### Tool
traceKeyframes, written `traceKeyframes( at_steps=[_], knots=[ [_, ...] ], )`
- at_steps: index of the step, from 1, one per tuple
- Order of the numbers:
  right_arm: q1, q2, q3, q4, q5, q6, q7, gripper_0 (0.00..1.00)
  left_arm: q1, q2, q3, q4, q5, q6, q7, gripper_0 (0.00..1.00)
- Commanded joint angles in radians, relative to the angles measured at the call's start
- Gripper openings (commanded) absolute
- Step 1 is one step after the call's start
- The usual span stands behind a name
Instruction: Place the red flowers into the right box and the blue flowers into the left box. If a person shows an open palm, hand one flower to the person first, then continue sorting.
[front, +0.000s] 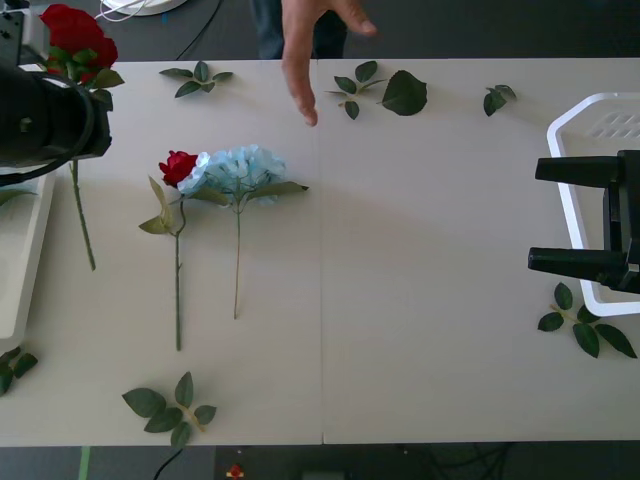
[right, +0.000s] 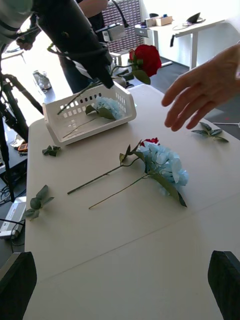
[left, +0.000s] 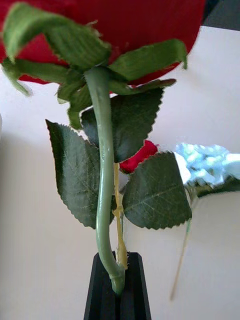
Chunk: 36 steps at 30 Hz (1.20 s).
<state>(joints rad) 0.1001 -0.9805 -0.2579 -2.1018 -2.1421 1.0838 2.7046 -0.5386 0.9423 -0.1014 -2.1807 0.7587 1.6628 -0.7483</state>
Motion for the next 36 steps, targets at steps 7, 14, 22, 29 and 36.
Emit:
traceKeyframes(
  at_steps=[7,14,22,29,36],
  knots=[
    [0.018,-0.049,-0.023,-0.004,-0.015,-0.001,0.001,1.0,0.046,-0.083,0.118,-0.197,0.016,0.009,-0.04,0.0],
    [0.018,-0.049,-0.023,-0.004,-0.015,-0.001,0.001,1.0,0.189,-0.292,0.325,-0.437,0.091,-0.06,-0.172,0.0],
    [0.018,-0.049,-0.023,-0.004,-0.015,-0.001,0.001,1.0,0.258,-0.473,0.322,-0.437,0.237,-0.199,-0.209,0.0],
    [0.018,-0.049,-0.023,-0.004,-0.015,-0.001,0.001,1.0,0.243,-0.554,0.108,-0.437,0.168,-0.382,-0.21,0.0],
    [0.018,-0.049,-0.023,-0.004,-0.015,-0.001,0.001,1.0,0.186,-0.565,-0.077,-0.437,0.106,-0.465,-0.207,0.0]
  ],
)
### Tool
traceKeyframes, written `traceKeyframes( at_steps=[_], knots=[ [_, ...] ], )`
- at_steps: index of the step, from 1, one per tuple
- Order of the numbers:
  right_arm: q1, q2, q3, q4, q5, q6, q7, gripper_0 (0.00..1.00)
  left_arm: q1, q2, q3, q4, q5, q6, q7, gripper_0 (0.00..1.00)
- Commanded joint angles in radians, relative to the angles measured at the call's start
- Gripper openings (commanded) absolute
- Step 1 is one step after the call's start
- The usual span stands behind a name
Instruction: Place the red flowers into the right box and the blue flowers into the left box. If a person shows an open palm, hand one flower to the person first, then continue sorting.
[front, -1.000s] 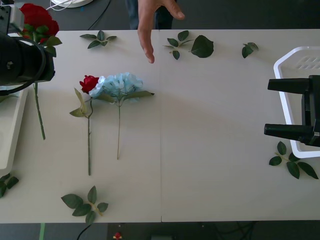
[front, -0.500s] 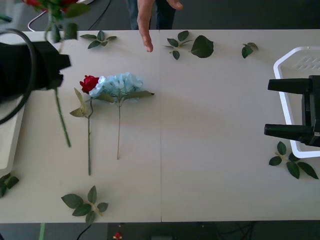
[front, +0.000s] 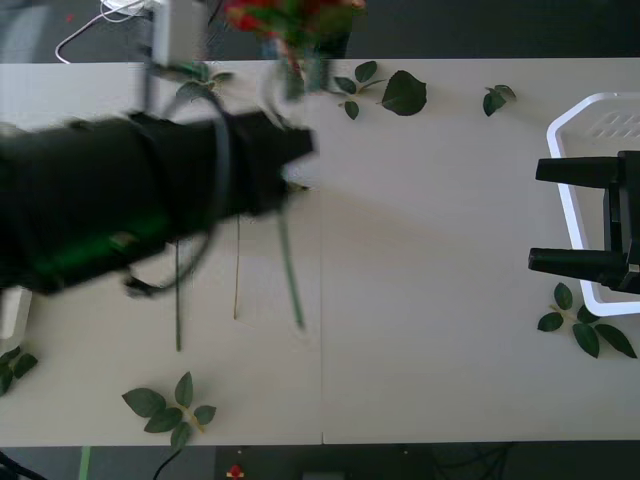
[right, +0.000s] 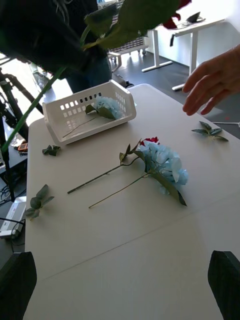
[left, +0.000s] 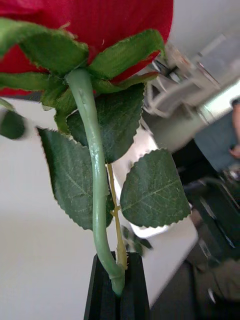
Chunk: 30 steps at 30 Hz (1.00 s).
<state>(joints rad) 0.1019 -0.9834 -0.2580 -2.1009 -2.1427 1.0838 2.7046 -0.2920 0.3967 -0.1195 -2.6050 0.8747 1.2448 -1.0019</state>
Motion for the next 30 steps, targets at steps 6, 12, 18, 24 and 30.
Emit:
traceKeyframes(
  at_steps=[6,12,18,24,30],
  knots=[
    [0.016,-0.046,-0.023,-0.005,-0.014,-0.001,0.001,1.0,-0.151,-0.007,-0.149,-0.013,-0.048,-0.105,0.051,0.0],
    [0.016,-0.046,-0.023,-0.005,-0.014,-0.001,0.001,1.0,-0.185,-0.001,-0.158,-0.013,-0.054,-0.108,0.057,0.0],
    [0.048,-0.058,-0.027,0.039,-0.045,0.008,-0.005,1.0,-0.184,0.001,-0.172,-0.013,-0.063,-0.108,0.055,0.0],
    [0.055,-0.064,-0.02,0.116,-0.187,0.087,-0.066,1.0,-0.184,0.011,-0.209,-0.013,-0.092,-0.136,0.049,0.0],
    [0.056,-0.063,0.062,0.147,-0.339,0.171,-0.238,1.0,-0.184,0.022,-0.253,0.009,-0.125,-0.228,-0.087,0.0]
  ],
)
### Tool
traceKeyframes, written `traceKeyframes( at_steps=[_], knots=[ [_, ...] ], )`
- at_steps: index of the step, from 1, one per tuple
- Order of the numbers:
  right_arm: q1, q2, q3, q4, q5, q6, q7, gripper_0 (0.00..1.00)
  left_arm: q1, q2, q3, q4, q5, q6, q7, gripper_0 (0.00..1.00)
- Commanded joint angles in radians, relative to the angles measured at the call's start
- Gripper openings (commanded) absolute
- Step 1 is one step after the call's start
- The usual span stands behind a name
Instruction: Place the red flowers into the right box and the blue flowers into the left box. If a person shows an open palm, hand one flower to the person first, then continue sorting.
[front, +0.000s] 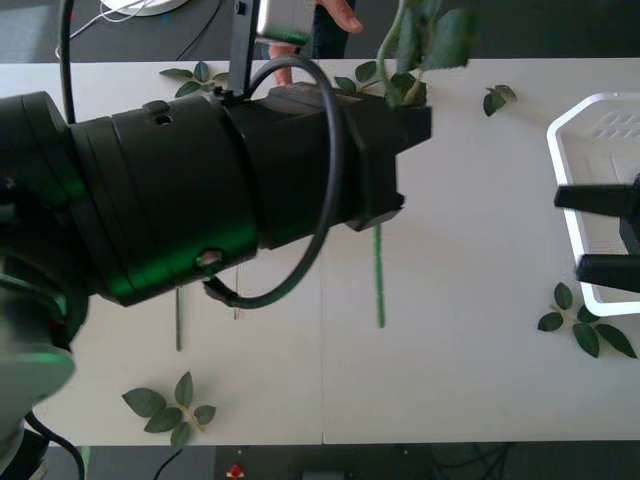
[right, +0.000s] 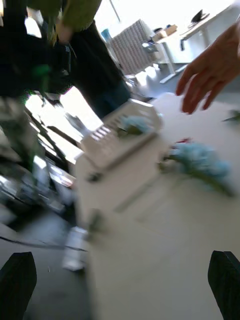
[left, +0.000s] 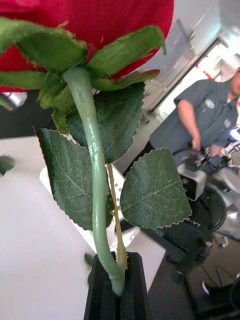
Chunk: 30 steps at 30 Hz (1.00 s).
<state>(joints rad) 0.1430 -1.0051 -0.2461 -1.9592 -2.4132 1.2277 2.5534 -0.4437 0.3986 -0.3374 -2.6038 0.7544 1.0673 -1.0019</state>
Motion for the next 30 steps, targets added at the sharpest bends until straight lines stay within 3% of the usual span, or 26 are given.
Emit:
traceKeyframes(
  at_steps=[1,10,13,18,30],
  knots=[
    [0.015,-0.041,0.064,0.005,-0.084,0.03,-0.111,1.0,-0.03,0.02,-0.035,0.014,-0.003,-0.055,-0.112,0.0],
    [-0.052,-0.036,0.228,0.0,-0.213,0.05,-0.17,1.0,-0.03,0.02,-0.035,0.021,0.029,-0.056,-0.334,0.0],
    [-0.112,-0.015,0.283,0.0,-0.225,0.05,-0.159,1.0,-0.024,0.02,-0.037,0.019,0.065,-0.069,-0.402,0.0],
    [-0.171,0.031,0.294,-0.001,-0.207,0.035,-0.128,1.0,0.0,0.023,-0.045,0.019,0.108,-0.101,-0.422,0.0],
    [-0.203,0.06,0.301,-0.02,-0.204,-0.024,0.152,1.0,0.02,0.028,-0.054,0.019,0.097,-0.112,-0.423,0.0]
  ],
)
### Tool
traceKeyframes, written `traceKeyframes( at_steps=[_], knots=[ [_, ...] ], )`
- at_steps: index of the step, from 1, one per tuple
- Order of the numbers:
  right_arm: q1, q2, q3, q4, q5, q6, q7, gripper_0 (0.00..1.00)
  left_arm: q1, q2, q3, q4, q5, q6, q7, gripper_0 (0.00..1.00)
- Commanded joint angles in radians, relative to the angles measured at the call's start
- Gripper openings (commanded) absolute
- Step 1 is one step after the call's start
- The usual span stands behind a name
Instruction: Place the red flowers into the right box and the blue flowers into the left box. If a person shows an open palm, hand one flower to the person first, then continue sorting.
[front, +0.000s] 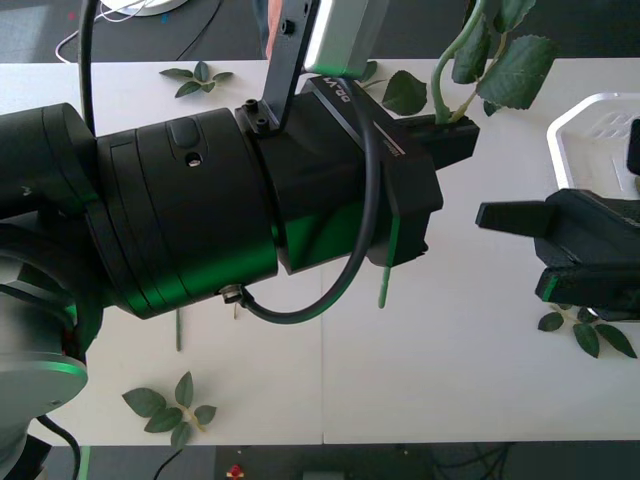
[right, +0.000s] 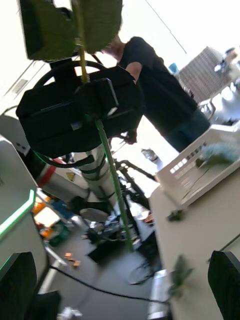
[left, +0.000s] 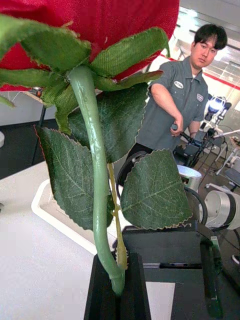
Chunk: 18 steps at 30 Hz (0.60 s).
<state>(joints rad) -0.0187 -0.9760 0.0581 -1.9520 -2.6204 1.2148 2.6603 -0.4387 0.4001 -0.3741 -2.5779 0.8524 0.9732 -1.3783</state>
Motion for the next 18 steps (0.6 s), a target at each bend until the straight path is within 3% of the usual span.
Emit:
traceKeyframes(
  at_steps=[1,18],
  knots=[
    [-0.046,0.034,0.0,-0.027,0.003,-0.012,0.045,1.0,0.015,0.026,-0.017,-0.007,-0.001,-0.018,-0.047,0.0],
    [-0.192,0.053,0.287,-0.039,-0.078,-0.192,0.045,1.0,0.015,0.026,-0.017,-0.007,-0.001,-0.018,-0.047,0.0]
  ],
)
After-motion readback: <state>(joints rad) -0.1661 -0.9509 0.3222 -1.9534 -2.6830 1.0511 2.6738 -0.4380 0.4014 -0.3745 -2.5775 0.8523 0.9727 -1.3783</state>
